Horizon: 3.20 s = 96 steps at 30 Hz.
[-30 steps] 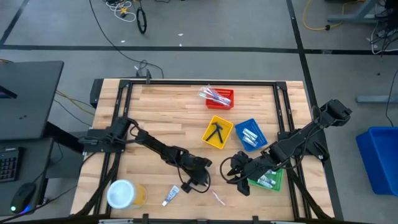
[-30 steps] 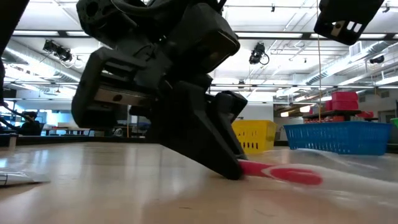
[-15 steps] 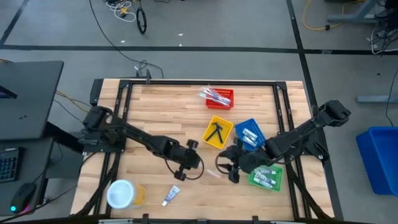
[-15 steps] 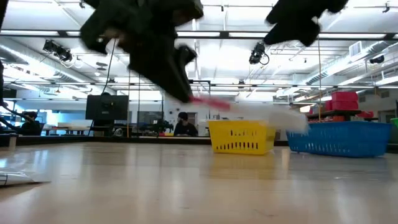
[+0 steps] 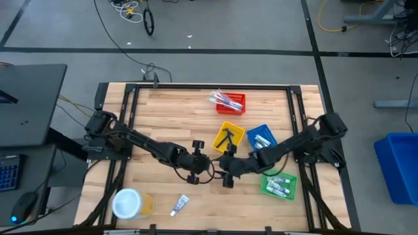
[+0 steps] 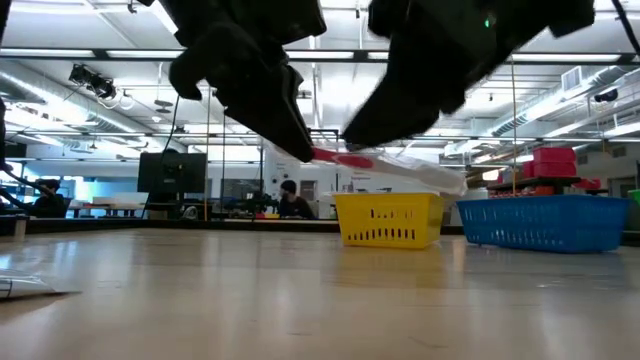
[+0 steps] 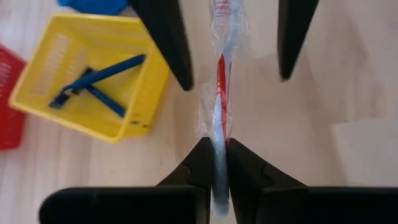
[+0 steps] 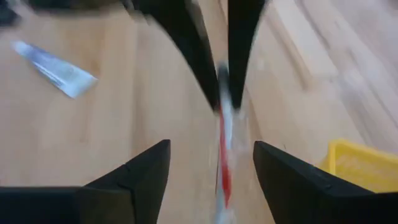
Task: Pick & Place Travel size toiletries
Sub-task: Put the orange toothbrush into the red bin
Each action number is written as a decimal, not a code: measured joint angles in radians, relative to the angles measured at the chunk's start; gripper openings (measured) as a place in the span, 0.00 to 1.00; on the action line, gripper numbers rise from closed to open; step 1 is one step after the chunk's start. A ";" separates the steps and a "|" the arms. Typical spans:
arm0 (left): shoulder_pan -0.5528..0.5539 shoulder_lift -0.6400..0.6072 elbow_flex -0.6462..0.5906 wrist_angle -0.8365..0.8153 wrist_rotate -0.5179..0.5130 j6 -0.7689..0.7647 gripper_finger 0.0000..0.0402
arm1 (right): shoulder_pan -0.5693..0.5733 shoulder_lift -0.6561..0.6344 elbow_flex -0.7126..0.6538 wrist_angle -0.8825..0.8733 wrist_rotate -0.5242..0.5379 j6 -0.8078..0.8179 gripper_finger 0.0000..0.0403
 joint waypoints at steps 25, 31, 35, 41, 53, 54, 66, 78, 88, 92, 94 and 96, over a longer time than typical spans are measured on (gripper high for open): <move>0.008 0.000 0.001 -0.051 -0.043 -0.071 0.11 | -0.012 0.062 0.000 -0.022 0.121 -0.121 0.07; 0.008 0.000 0.001 -0.043 -0.048 -0.071 0.15 | -0.012 0.062 0.000 -0.022 0.120 -0.119 0.06; 0.008 0.000 0.001 -0.025 -0.049 -0.071 0.18 | -0.012 0.062 0.000 -0.022 0.120 -0.119 0.06; 0.008 0.000 0.001 -0.021 -0.052 -0.071 0.23 | -0.012 0.062 0.000 -0.022 0.120 -0.107 0.05; -0.034 -0.048 0.001 -0.061 -0.110 -0.099 0.37 | -0.012 0.062 0.000 -0.068 0.112 -0.022 0.05; -0.036 -0.067 0.001 -0.078 -0.114 -0.116 0.38 | -0.012 0.062 0.000 -0.068 0.112 -0.022 0.05; 0.013 -0.418 0.002 -0.430 -0.207 -0.224 0.33 | -0.059 -0.064 0.118 -0.298 0.138 -0.119 0.06; 0.082 -0.652 0.002 -0.529 -0.339 -0.169 0.29 | -0.490 -0.207 0.146 -0.434 -0.010 -0.297 0.07; 0.147 -0.670 0.002 -0.529 -0.337 -0.132 0.29 | -0.844 -0.119 0.096 -0.245 -0.270 -0.509 0.07; 0.166 -0.670 0.002 -0.529 -0.332 -0.133 0.29 | -0.901 -0.067 0.090 -0.223 -0.368 -0.505 0.07; 0.172 -0.670 0.002 -0.528 -0.328 -0.133 0.29 | -0.915 -0.037 0.090 -0.221 -0.367 -0.509 0.07; 0.177 -0.670 0.002 -0.525 -0.328 -0.133 0.29 | -0.925 -0.009 0.089 -0.214 -0.363 -0.526 0.07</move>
